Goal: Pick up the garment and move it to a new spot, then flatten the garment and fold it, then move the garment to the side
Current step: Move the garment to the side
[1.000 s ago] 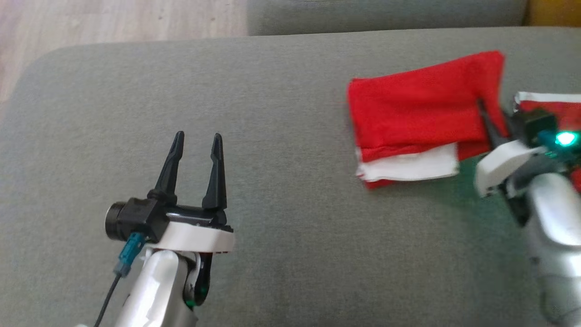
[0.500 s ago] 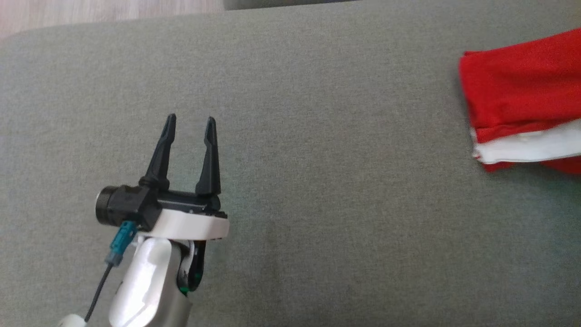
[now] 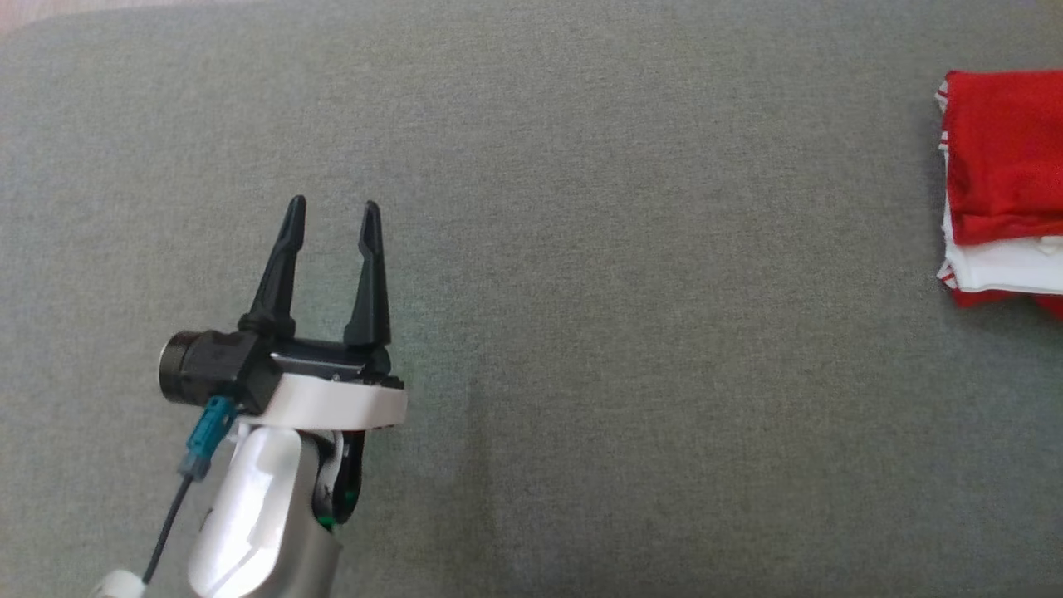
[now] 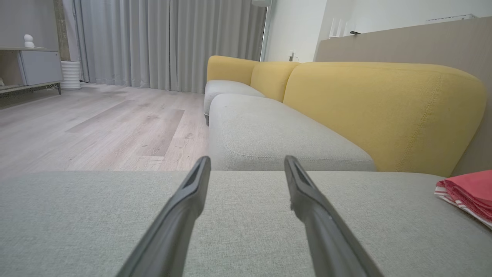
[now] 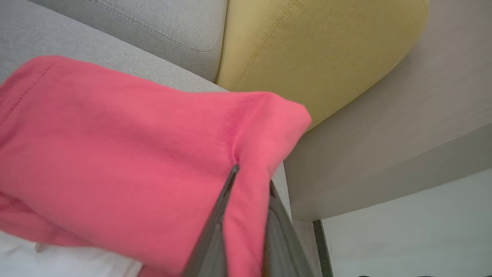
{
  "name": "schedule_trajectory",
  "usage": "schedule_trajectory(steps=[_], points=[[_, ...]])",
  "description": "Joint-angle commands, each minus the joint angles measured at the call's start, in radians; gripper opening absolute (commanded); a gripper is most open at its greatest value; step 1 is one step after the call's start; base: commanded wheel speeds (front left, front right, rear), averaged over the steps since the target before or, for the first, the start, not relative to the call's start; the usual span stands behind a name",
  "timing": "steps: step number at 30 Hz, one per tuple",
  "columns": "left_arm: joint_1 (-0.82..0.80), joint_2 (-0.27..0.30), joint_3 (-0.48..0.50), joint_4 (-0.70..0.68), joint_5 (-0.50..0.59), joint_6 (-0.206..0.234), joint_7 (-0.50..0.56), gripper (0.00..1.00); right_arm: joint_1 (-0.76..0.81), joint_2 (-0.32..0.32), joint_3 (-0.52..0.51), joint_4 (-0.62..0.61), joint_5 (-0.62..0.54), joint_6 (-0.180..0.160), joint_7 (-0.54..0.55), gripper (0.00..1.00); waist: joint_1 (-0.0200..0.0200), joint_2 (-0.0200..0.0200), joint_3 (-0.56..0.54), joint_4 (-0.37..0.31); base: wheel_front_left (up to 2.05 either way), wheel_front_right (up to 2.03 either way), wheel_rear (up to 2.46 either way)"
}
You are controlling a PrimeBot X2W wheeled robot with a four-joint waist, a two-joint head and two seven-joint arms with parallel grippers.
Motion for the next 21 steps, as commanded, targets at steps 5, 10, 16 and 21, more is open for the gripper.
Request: schedule_trajectory(steps=[5,10,16,21], points=[[-0.029,0.008,0.046,-0.023,0.015,-0.004,-0.005,1.00,-0.002,0.022,-0.070,-0.038,-0.045,-0.001,-0.005,1.00,-0.0001,0.0000,-0.015,-0.014,0.00,0.00,0.00],[-0.026,0.008,0.046,-0.024,0.012,-0.004,-0.005,1.00,-0.006,0.074,-0.121,-0.102,-0.077,-0.001,-0.001,1.00,-0.0001,0.0000,-0.047,-0.021,0.00,0.00,0.00],[-0.002,0.008,0.053,-0.032,0.010,0.002,-0.005,1.00,0.013,0.202,-0.149,-0.240,-0.074,-0.001,-0.032,1.00,-0.0001,0.0000,-0.111,-0.023,0.00,0.00,0.00],[0.030,0.008,0.068,-0.047,-0.001,0.013,-0.005,1.00,0.043,0.357,-0.143,-0.381,-0.030,-0.001,-0.067,1.00,-0.0001,0.0000,-0.171,-0.020,0.00,0.00,0.00]])
